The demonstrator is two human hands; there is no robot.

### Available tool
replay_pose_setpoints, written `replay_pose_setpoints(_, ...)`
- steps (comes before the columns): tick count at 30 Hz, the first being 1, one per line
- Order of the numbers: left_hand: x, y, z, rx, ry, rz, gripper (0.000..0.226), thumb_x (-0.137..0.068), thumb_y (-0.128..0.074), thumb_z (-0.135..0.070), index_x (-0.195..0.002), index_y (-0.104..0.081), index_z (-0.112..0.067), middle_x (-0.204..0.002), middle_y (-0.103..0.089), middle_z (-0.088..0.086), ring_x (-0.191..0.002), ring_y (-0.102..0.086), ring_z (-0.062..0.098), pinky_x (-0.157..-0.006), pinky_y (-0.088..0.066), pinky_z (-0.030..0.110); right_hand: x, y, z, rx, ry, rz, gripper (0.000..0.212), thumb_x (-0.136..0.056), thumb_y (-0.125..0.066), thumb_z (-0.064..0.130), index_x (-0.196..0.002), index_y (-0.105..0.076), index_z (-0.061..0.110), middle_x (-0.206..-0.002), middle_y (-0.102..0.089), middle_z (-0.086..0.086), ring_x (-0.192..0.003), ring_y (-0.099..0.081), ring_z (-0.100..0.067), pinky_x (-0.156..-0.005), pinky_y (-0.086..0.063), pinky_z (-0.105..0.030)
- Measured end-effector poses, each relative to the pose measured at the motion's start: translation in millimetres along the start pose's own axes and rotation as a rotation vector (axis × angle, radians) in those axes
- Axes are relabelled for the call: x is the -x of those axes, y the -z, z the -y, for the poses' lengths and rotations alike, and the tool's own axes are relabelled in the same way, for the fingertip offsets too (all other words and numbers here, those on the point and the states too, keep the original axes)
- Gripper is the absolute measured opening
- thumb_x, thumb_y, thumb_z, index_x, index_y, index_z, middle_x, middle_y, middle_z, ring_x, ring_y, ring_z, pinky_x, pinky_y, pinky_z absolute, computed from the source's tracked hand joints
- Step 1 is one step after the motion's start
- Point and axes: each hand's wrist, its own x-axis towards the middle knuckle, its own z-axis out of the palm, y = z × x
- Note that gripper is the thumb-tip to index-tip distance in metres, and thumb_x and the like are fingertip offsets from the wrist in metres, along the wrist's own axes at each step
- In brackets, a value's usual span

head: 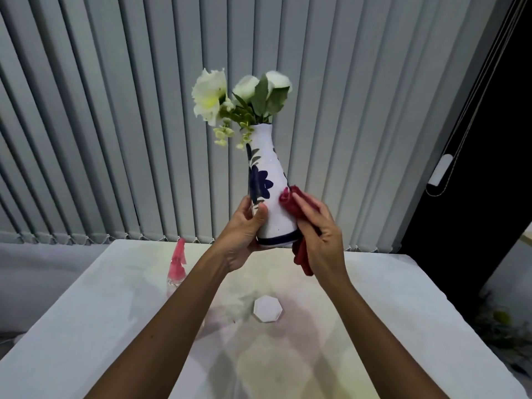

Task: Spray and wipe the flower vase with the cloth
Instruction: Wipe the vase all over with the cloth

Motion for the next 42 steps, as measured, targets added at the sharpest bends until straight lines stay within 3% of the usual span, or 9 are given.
replay_pose_setpoints(2,3,0,-1,0.016,0.047,0.026,0.071,-0.065,-0.058,-0.063,-0.127,-0.053,-0.028,-0.129,-0.062,0.003,-0.112,-0.065,0.028,-0.066,-0.059,0.041,-4,0,3,-0.004,-0.013,-0.056,0.046,-0.094,-0.050,0.002,-0.120,-0.063,0.038,-0.123,-0.055,0.021,-0.075,-0.064,-0.018,-0.049,-0.056,-0.032)
replay_pose_setpoints(5,5,-6,-4,0.037,0.089,0.056,0.056,-0.074,-0.056,-0.051,-0.123,-0.054,-0.023,-0.124,-0.061,0.009,-0.094,-0.069,0.028,-0.058,-0.058,0.037,-24,-1,16,0.045,0.051,-0.065,0.034,-0.091,-0.060,0.017,-0.124,-0.061,0.025,-0.130,-0.055,0.006,-0.112,-0.056,-0.003,-0.089,-0.049,-0.016)
replay_pose_setpoints(7,5,-11,-6,0.052,0.073,0.032,0.046,-0.073,-0.057,-0.048,-0.114,-0.057,-0.026,-0.119,-0.060,0.009,-0.088,-0.067,0.024,-0.054,-0.057,0.034,-38,0,25,0.047,0.038,-0.031,0.033,-0.089,-0.064,0.017,-0.122,-0.063,0.020,-0.132,-0.054,0.001,-0.116,-0.052,0.002,-0.095,-0.044,-0.012)
replay_pose_setpoints(19,1,4,-5,0.105,0.033,-0.011,0.069,-0.080,-0.053,-0.052,-0.137,-0.045,-0.015,-0.115,-0.064,0.009,-0.076,-0.070,0.018,-0.055,-0.055,0.031,-13,20,-6,0.266,0.402,0.163,0.024,-0.085,-0.068,0.029,-0.107,-0.071,0.021,-0.126,-0.057,0.005,-0.115,-0.055,-0.030,-0.099,-0.044,-0.035)
replay_pose_setpoints(24,5,-7,-5,0.000,0.147,0.023,0.054,-0.064,-0.067,-0.056,-0.110,-0.060,-0.028,-0.090,-0.072,-0.006,-0.080,-0.067,0.014,-0.056,-0.054,0.027,-51,3,22,0.264,0.327,0.126,0.027,-0.084,-0.070,0.018,-0.111,-0.069,0.018,-0.123,-0.056,0.006,-0.118,-0.053,-0.012,-0.103,-0.042,-0.025)
replay_pose_setpoints(29,10,-14,-1,0.078,0.113,0.098,0.090,-0.031,-0.085,-0.067,-0.108,-0.064,-0.026,-0.100,-0.076,-0.006,-0.089,-0.072,0.012,-0.060,-0.058,0.029,-64,-9,34,0.010,0.082,0.054,0.031,-0.089,-0.064,0.011,-0.118,-0.064,0.020,-0.123,-0.057,0.005,-0.111,-0.056,0.001,-0.098,-0.049,-0.025)
replay_pose_setpoints(33,6,-5,-5,0.088,0.032,0.059,0.096,-0.033,-0.086,-0.066,-0.115,-0.063,-0.022,-0.107,-0.074,-0.001,-0.097,-0.070,0.018,-0.078,-0.060,0.038,-25,-6,14,-0.025,-0.025,-0.008,0.030,-0.091,-0.061,0.016,-0.119,-0.063,0.028,-0.126,-0.061,0.002,-0.111,-0.060,-0.008,-0.093,-0.050,-0.023)
replay_pose_setpoints(38,4,2,-6,0.105,0.071,-0.003,0.123,-0.033,-0.078,-0.075,-0.138,-0.043,-0.022,-0.120,-0.066,0.008,-0.086,-0.072,0.019,-0.062,-0.057,0.034,3,-2,0,0.152,0.270,0.009,0.030,-0.088,-0.062,0.024,-0.117,-0.066,0.026,-0.122,-0.058,0.016,-0.116,-0.058,-0.017,-0.100,-0.047,-0.031)
replay_pose_setpoints(42,8,1,-6,0.056,0.096,0.064,0.088,-0.065,-0.061,-0.065,-0.140,-0.042,-0.024,-0.128,-0.062,0.006,-0.104,-0.066,0.025,-0.069,-0.060,0.039,-31,-7,19,0.335,0.358,-0.016,0.028,-0.088,-0.063,0.027,-0.115,-0.069,0.021,-0.121,-0.061,-0.001,-0.115,-0.056,-0.024,-0.099,-0.048,-0.041)
